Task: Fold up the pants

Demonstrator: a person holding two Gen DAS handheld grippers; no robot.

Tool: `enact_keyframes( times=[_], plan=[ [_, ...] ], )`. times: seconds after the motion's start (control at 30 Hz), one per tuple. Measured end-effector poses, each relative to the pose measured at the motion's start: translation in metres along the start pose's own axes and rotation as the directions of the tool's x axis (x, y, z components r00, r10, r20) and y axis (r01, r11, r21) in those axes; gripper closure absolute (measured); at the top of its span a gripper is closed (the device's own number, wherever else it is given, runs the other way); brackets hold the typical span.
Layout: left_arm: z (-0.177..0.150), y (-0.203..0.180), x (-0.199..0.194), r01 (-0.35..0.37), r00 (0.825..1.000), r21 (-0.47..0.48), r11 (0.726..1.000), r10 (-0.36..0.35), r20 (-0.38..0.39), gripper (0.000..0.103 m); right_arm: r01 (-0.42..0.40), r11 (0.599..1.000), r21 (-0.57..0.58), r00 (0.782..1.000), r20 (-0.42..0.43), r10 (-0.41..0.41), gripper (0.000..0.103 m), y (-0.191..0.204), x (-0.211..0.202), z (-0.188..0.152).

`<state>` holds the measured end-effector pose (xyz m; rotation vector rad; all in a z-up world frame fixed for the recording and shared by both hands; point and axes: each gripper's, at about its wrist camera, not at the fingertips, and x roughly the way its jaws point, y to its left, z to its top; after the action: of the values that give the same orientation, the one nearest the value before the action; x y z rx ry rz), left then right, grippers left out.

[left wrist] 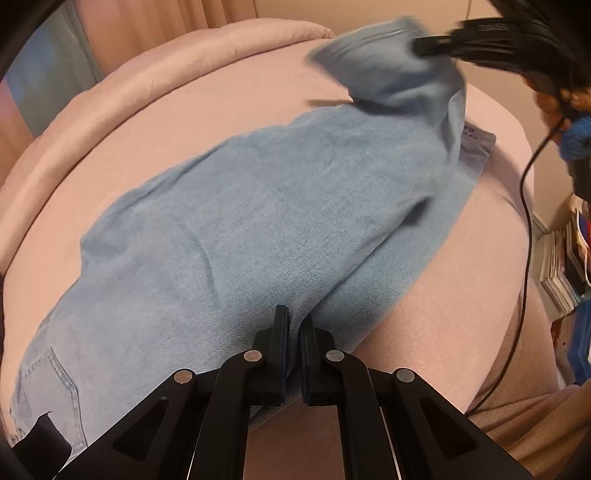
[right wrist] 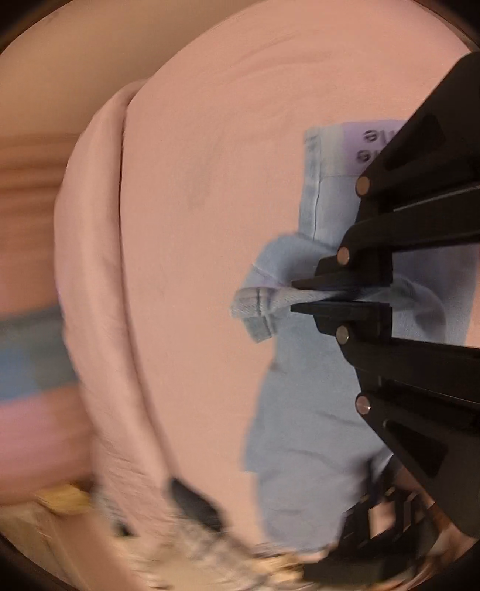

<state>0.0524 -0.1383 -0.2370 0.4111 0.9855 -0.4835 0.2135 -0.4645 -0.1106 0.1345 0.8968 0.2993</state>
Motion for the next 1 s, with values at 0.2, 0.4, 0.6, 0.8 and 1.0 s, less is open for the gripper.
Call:
enact_keyframes(
  times=[0.2,0.4,0.6,0.8,1.0],
  plan=[
    [-0.002,0.001,0.005,0.015,1.0,-0.002,1.0,-0.015,-0.002,0.099,-0.059,0.936,0.346,0.995,0.091,0.029,0.097,-0.073,-0.055,-0.062],
    [-0.001,0.001,0.005,0.01,1.0,0.005,1.0,-0.01,-0.007,0.099,-0.047,0.822,0.568,0.998,-0.007,0.062,0.1,-0.116,-0.019,-0.117],
    [-0.001,0.003,0.007,0.017,1.0,-0.004,1.0,-0.017,-0.008,0.099,-0.043,0.871,0.489,0.999,0.016,0.041,0.097,-0.104,-0.036,-0.099],
    [-0.005,0.002,0.0,0.044,0.999,-0.012,0.999,-0.044,-0.002,0.099,0.003,0.866,0.5,0.997,-0.073,0.039,0.1,-0.111,-0.004,-0.11],
    [-0.014,0.018,-0.028,0.156,0.987,-0.068,0.985,-0.154,0.04,0.099,0.042,0.86,0.509,0.997,-0.077,-0.003,0.083,-0.118,-0.021,-0.1]
  ],
)
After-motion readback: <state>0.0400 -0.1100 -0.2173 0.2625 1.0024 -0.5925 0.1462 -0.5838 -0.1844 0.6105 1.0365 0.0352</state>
